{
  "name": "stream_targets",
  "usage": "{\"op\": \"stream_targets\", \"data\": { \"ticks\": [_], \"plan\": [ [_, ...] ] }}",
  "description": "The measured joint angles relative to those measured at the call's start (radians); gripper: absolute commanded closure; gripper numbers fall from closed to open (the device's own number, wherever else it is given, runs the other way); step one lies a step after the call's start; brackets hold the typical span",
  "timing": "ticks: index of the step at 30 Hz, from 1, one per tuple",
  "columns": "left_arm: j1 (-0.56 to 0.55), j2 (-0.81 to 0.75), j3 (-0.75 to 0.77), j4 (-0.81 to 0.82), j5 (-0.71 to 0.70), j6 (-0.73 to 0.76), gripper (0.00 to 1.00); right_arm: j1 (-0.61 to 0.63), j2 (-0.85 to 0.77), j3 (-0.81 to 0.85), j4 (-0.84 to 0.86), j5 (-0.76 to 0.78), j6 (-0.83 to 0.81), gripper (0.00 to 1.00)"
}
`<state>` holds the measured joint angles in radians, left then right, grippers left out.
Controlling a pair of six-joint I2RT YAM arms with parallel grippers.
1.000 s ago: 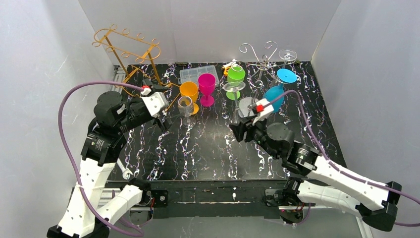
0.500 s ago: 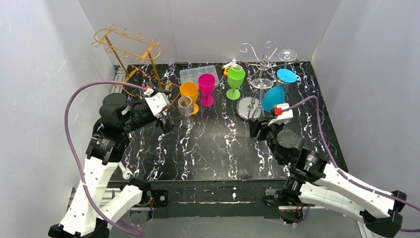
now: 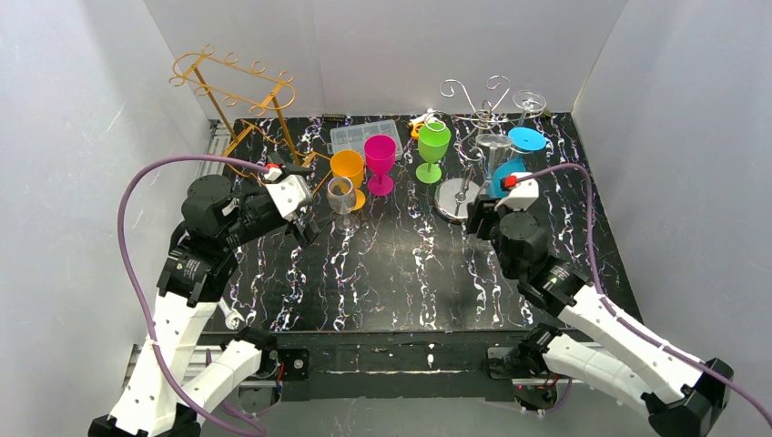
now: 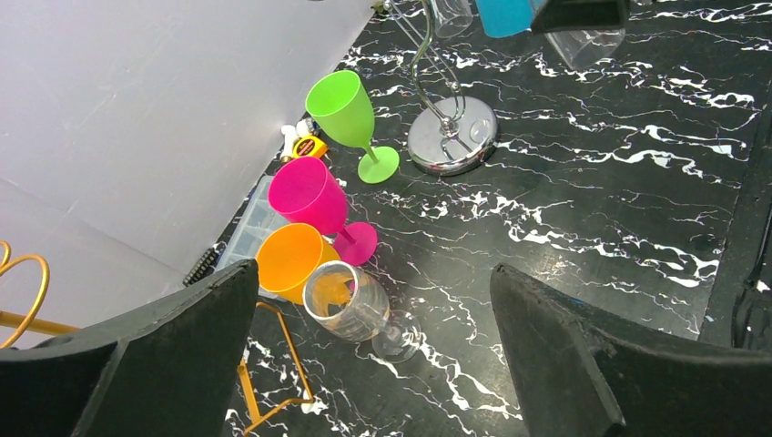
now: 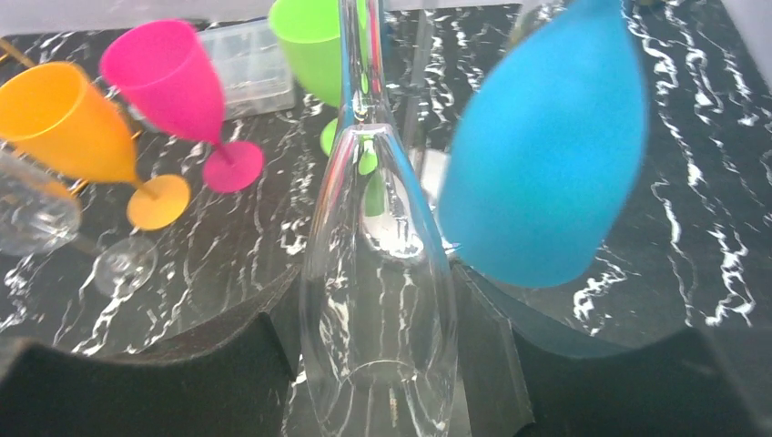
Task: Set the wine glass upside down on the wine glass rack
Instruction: Turn the wine glass upside down at the wine rack.
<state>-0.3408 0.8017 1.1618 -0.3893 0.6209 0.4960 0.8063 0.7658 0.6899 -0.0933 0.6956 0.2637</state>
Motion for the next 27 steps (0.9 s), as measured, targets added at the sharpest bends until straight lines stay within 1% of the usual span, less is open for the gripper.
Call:
{"op": "stream_targets", "data": {
  "ticks": [2,4,10,27],
  "plan": [
    [-0.001,-0.005,-0.004,0.000,-0.002,0.004,0.02,-0.065,0.000,0.000,0.000,-0.036,0.010,0.99],
    [-0.001,-0.008,-0.005,0.000,-0.003,0.008,0.02,-0.086,0.003,0.000,0.001,-0.074,0.018,0.99],
    [-0.002,-0.008,-0.008,0.000,-0.004,0.009,0.02,-0.092,0.045,0.000,0.021,-0.151,0.022,0.99],
    [-0.002,-0.014,-0.014,0.000,-0.011,0.008,0.02,-0.108,0.138,0.034,0.088,-0.215,-0.007,0.99]
  ]
}}
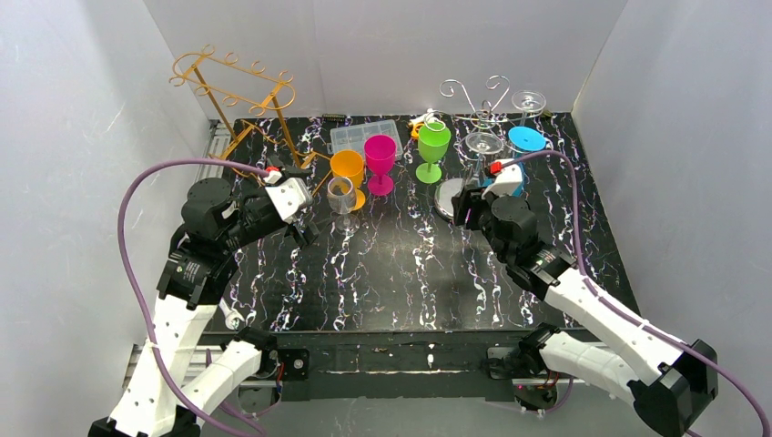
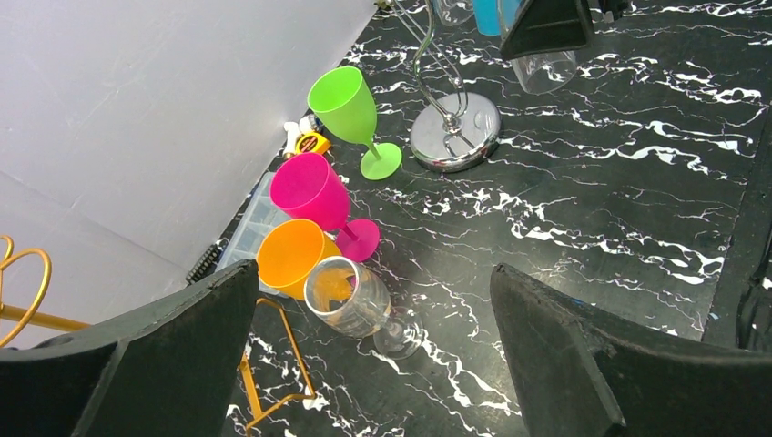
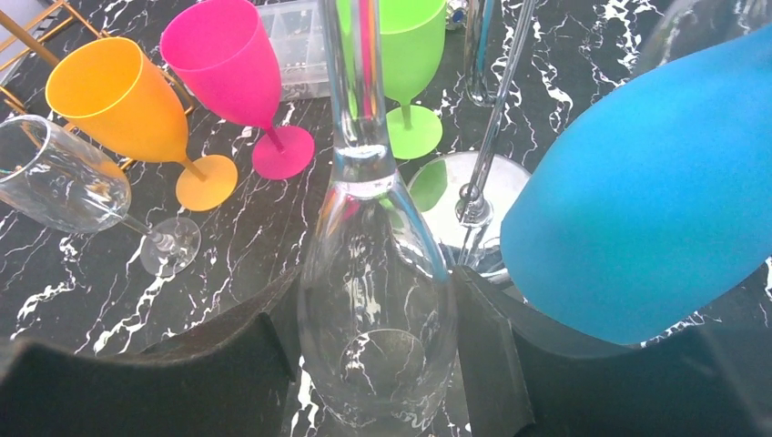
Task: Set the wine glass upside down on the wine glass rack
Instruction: Turn the wine glass upside down at the wine rack.
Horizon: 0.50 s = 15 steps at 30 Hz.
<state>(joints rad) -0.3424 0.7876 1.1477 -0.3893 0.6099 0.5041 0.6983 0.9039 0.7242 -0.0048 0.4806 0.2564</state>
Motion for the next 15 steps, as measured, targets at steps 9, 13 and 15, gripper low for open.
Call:
{"op": "stream_targets", "data": {
  "ticks": [9,13,15],
  "plan": [
    [0.000,-0.008,-0.008,0.000,-0.001,-0.003,0.02,-0.061,0.015,0.017,0.007,-0.044,-0.006,0.99],
    [0.000,-0.008,-0.008,0.000,-0.001,-0.007,0.02,-0.098,0.015,0.018,0.006,-0.071,-0.006,0.99],
    [0.000,-0.008,-0.008,0.000,-0.001,-0.007,0.02,-0.109,0.015,0.018,0.005,-0.089,-0.006,0.99]
  ]
}}
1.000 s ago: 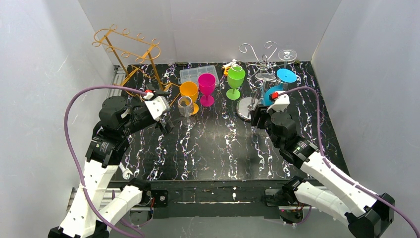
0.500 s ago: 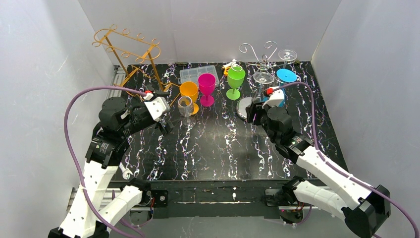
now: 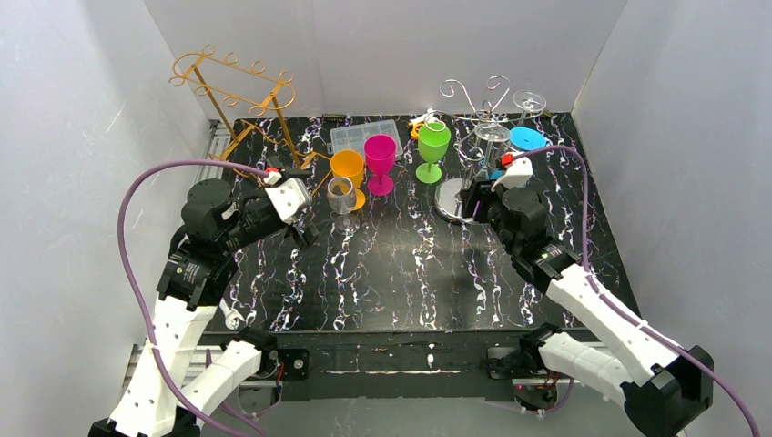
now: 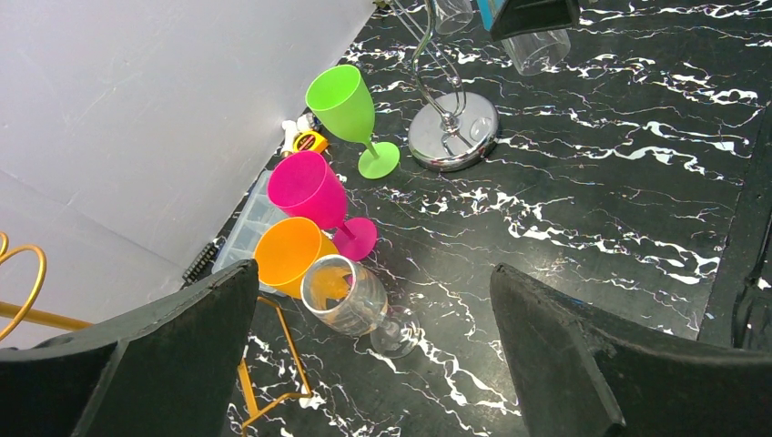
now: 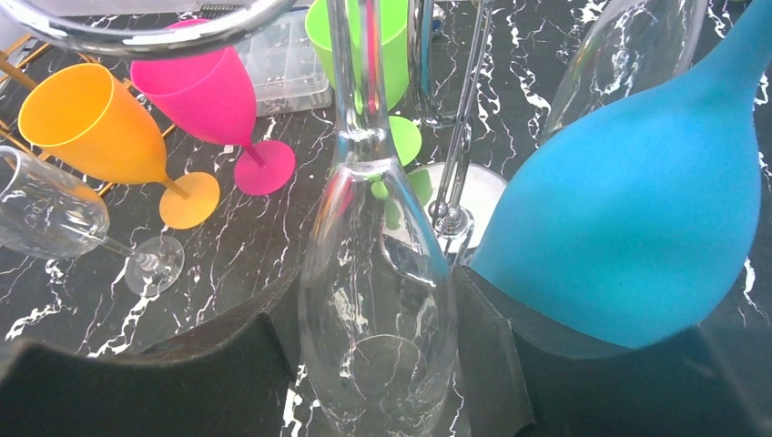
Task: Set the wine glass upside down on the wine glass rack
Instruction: Turn the wine glass upside down at the wine rack.
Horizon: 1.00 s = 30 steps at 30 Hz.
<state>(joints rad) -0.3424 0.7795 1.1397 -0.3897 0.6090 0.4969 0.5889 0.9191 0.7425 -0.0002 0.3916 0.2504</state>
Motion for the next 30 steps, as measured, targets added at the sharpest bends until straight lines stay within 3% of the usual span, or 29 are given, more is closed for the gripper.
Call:
{"op": "stream_targets", "data": {
  "ticks": [16,30],
  "plan": [
    [0.000,0.000,-0.006,0.000,0.000,0.000,0.02,-0.016,0.081,0.023,-0.003,-0.124,-0.011,0.99],
    [0.000,0.002,-0.014,0.001,0.000,0.000,0.02,-0.016,0.055,0.023,0.003,-0.161,-0.021,0.99]
  ]
}}
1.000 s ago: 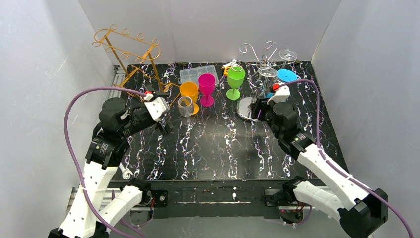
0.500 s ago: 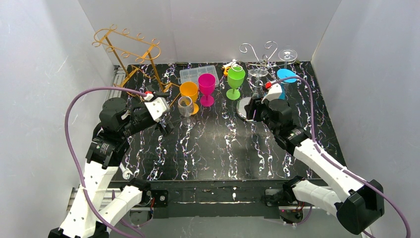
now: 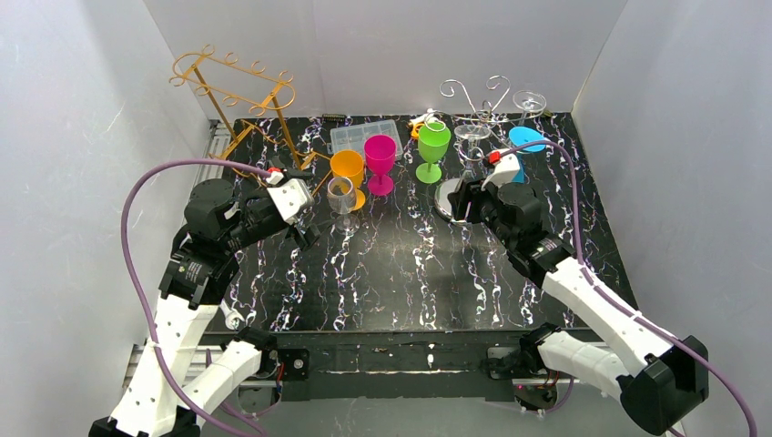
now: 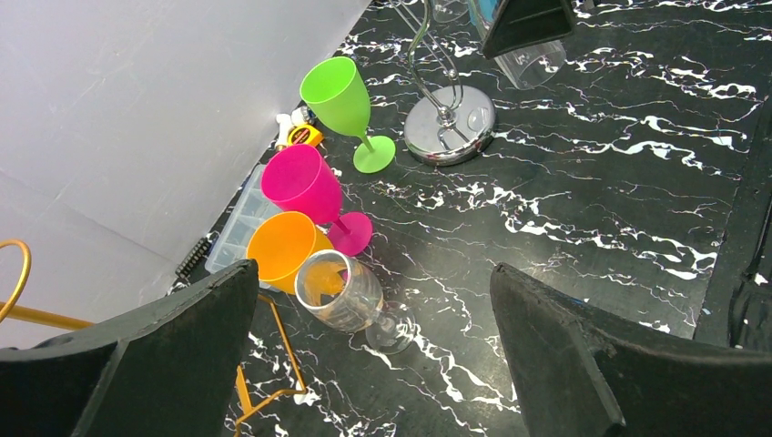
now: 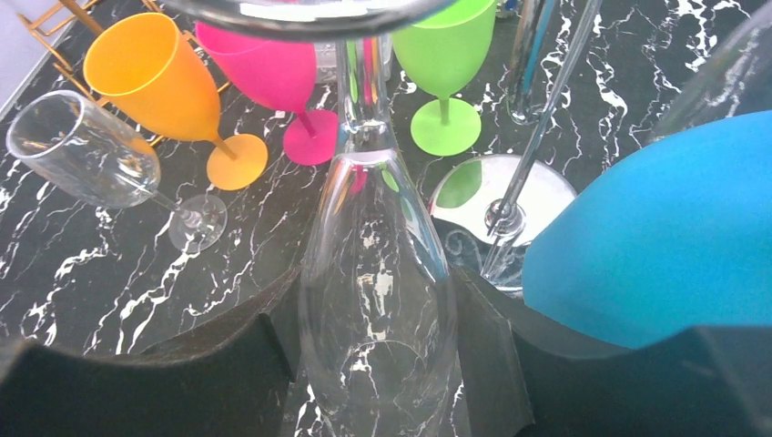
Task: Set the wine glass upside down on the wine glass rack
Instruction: Turn the wine glass upside down at the wine rack.
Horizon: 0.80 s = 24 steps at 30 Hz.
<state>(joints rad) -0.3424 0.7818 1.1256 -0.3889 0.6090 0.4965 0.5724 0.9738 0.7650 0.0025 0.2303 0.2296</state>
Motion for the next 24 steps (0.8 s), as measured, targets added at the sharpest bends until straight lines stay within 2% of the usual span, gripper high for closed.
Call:
{"op": "stream_targets", "data": {
  "ticks": [17,24],
  "plan": [
    [0.000,0.000,-0.001,0.000,0.000,-0.001,0.02,0.000,-0.012,0.000,-0.007,-0.098,-0.035,0.99],
    [0.000,0.004,-0.001,0.000,0.000,-0.001,0.02,0.000,-0.069,-0.016,-0.007,-0.101,-0.039,0.99]
  ]
}}
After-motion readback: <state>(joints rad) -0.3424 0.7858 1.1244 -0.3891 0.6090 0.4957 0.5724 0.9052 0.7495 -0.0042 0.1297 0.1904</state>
